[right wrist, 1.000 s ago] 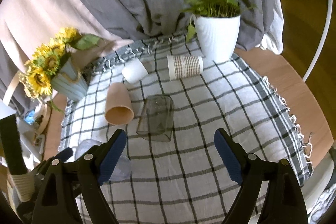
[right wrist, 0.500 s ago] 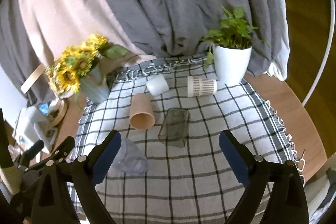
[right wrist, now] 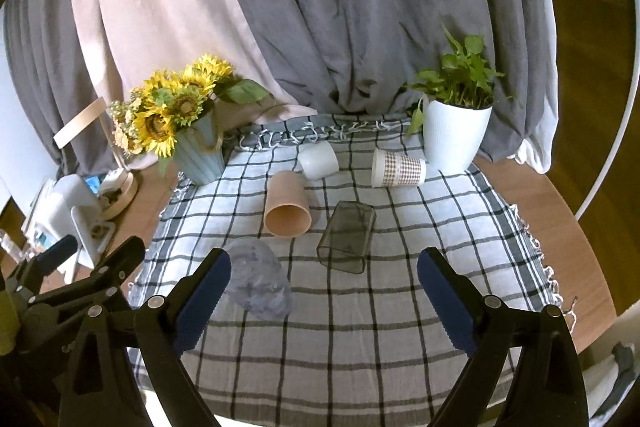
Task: Flip cup upside down
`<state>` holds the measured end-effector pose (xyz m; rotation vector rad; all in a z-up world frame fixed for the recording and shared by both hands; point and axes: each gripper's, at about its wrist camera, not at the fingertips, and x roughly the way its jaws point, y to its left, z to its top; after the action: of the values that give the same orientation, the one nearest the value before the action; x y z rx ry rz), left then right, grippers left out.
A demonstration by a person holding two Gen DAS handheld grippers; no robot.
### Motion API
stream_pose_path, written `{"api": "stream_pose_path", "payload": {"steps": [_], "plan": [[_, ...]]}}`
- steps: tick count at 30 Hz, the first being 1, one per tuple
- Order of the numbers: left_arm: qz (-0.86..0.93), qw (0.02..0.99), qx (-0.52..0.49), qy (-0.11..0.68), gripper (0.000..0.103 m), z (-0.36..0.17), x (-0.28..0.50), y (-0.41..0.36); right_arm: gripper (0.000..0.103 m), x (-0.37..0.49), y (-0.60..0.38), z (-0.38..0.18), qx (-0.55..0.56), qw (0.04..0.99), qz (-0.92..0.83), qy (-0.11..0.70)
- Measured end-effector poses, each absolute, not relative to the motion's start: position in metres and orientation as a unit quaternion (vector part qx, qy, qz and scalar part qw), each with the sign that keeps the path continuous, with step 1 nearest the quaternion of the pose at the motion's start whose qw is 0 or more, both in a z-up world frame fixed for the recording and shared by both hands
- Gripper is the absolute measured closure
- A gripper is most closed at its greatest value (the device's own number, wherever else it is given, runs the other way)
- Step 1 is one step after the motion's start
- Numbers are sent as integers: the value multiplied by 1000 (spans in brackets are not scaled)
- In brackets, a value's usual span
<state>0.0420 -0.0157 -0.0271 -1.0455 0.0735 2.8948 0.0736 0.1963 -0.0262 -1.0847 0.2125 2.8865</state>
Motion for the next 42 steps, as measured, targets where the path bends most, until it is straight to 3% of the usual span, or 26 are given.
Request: {"api": "stream_pose_path", "payload": {"steps": [42], "plan": [[940, 40, -339, 21, 0, -29, 37, -13, 8, 72, 198, -27, -347, 32, 935, 69]]}}
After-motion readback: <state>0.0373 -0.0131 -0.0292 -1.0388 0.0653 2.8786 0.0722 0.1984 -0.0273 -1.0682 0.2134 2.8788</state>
